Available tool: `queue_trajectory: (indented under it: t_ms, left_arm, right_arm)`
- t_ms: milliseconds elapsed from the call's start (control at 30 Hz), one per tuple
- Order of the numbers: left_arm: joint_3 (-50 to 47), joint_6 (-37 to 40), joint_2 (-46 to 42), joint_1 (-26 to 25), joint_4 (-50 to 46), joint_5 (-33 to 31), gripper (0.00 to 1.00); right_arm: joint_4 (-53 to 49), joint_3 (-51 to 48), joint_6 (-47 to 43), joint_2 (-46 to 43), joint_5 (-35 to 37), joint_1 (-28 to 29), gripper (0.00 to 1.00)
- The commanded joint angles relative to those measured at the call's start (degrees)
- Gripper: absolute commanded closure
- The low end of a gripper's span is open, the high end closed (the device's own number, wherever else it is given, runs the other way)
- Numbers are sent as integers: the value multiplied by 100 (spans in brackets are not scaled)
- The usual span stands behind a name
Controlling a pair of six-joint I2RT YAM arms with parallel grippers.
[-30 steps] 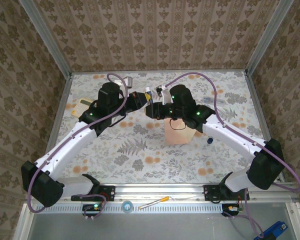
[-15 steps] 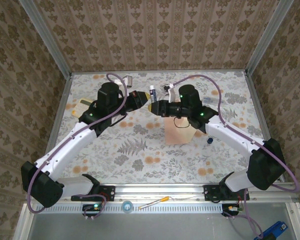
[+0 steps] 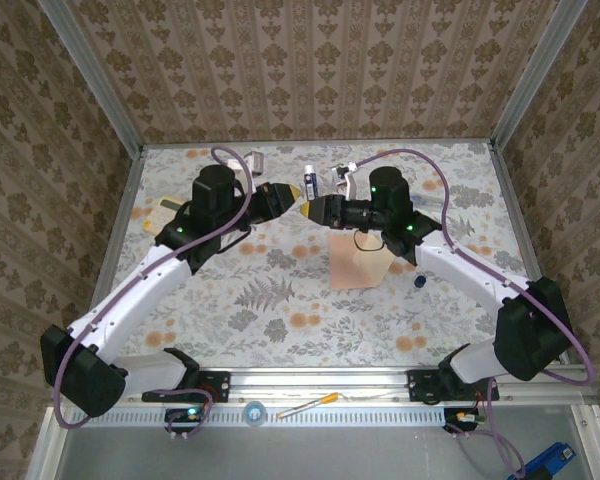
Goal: Place the letter into the envelope and seal it
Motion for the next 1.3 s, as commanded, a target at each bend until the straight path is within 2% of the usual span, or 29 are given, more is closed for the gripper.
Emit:
queue_trajectory:
  t_ms: [0,100,233,367,767,1267]
  left_arm:
    - [157,343,-144,207,-220,312,74]
    - [319,654,-52,342,-454,680,58]
    - [366,909,12,418,-540,1028,43]
    - [319,863,80,419,-249,1393,35]
    - [51,469,467,247,580,1886,37]
    - [-59,207,483,198,898,1941,57]
  right_arm:
    - [-8,-57,-130,-342,-191,-37,77]
    - [-140,-26,-221,-345,-321,-49,77]
    - [-197,-28,-250,-353,-473,-40,77]
    - [-263,-1,-277,-338,-530,0,77]
    - [-213,325,-320,114,-601,346,77]
    - [-261,400,-366,194,-429,381,77]
